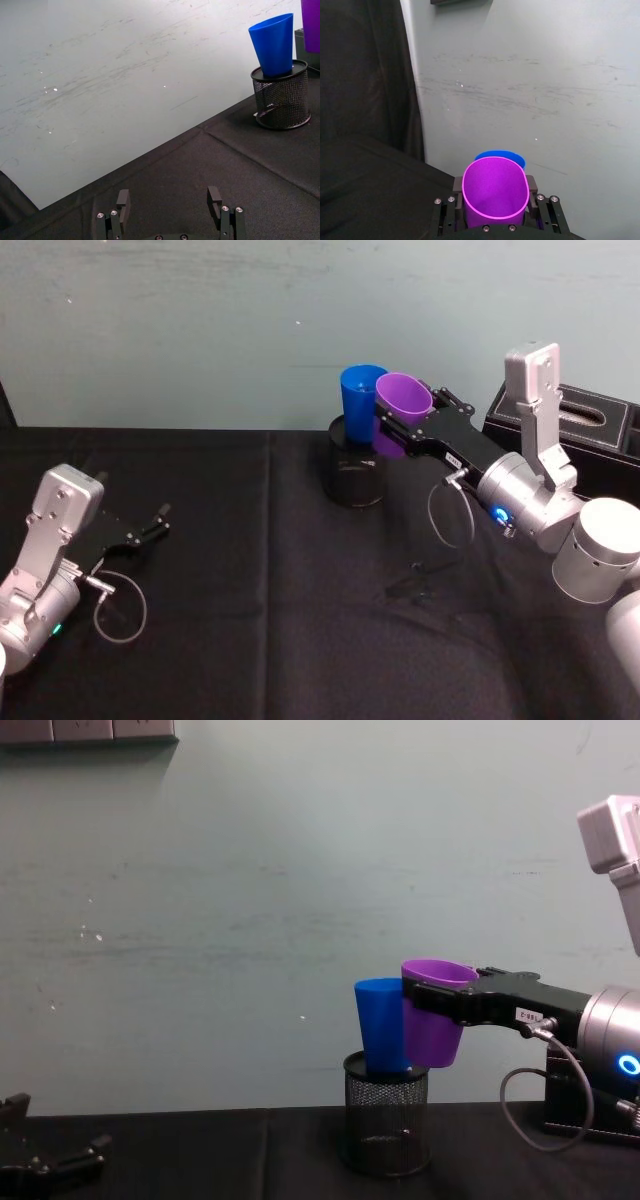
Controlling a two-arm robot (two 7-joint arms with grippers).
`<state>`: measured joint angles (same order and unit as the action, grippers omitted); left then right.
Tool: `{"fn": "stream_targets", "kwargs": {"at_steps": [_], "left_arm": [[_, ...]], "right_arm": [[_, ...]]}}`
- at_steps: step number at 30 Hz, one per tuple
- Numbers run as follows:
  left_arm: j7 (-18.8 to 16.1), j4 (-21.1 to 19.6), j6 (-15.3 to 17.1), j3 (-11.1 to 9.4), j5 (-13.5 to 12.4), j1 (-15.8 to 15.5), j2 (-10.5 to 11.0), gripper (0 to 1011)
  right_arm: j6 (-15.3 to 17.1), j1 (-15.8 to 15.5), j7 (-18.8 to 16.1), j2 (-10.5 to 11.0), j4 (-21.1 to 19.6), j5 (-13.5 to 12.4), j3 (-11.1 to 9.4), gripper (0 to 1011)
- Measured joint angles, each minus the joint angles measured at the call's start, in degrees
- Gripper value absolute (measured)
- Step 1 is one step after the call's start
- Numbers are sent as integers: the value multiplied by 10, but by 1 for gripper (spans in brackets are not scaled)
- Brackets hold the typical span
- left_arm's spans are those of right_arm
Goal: Pick up one cup with a gripper and tap it against the other cup.
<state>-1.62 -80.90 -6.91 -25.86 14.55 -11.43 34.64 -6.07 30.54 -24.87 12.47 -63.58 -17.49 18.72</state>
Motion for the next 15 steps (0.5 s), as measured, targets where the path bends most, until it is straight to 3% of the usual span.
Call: {"fn": "stream_targets", "kwargs": {"at_steps": [15], "left_arm": [[0,0,0,0,0,0,0,1011]], "right_arm": [[-16,32,-13,-15,53,-12,-2,721]]}}
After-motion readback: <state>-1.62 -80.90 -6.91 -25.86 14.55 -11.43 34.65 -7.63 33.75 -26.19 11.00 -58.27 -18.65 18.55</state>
